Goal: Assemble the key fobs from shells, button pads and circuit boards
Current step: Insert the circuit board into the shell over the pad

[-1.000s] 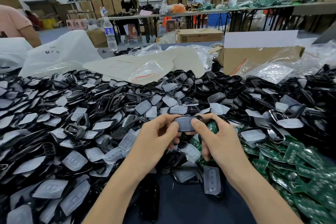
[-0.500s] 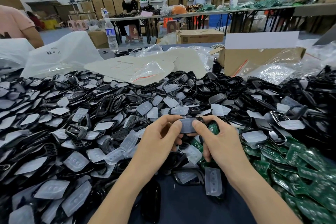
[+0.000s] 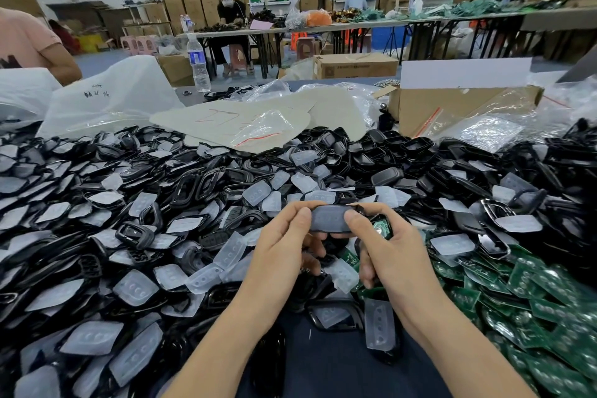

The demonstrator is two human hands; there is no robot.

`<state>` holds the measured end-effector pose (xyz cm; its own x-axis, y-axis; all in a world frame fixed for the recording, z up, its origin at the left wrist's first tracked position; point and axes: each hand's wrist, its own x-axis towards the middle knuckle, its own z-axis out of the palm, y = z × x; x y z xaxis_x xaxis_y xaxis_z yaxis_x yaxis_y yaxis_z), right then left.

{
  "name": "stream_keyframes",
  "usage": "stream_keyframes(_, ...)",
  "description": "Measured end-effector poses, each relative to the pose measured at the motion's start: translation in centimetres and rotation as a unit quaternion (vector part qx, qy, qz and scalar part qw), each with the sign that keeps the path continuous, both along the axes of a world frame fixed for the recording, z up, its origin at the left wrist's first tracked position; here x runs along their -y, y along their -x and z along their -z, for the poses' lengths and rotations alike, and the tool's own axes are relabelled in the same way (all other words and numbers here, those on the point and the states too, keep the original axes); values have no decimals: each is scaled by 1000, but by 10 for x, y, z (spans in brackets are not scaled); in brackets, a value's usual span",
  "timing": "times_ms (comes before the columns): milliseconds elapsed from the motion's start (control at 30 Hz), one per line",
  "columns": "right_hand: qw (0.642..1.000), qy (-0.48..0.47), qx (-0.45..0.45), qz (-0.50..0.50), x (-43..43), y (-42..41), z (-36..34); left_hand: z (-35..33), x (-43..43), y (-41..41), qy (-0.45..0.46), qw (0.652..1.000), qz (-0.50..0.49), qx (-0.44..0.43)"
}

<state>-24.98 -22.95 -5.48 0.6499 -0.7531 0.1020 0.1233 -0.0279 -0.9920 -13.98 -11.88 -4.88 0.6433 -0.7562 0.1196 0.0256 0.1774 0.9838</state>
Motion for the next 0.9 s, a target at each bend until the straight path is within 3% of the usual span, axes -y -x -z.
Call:
stream_keyframes(367, 1000, -11, 7, -5, 0, 2, -1, 2, -1, -6, -19, 991, -46, 123)
stream_keyframes(633, 997, -67, 18, -40, 0, 5, -3, 2, -1, -8, -5, 992, -54, 117)
stream_keyframes(900, 999, -34, 17, -30, -3, 4, -6, -1, -2, -6, -3, 991, -56, 122)
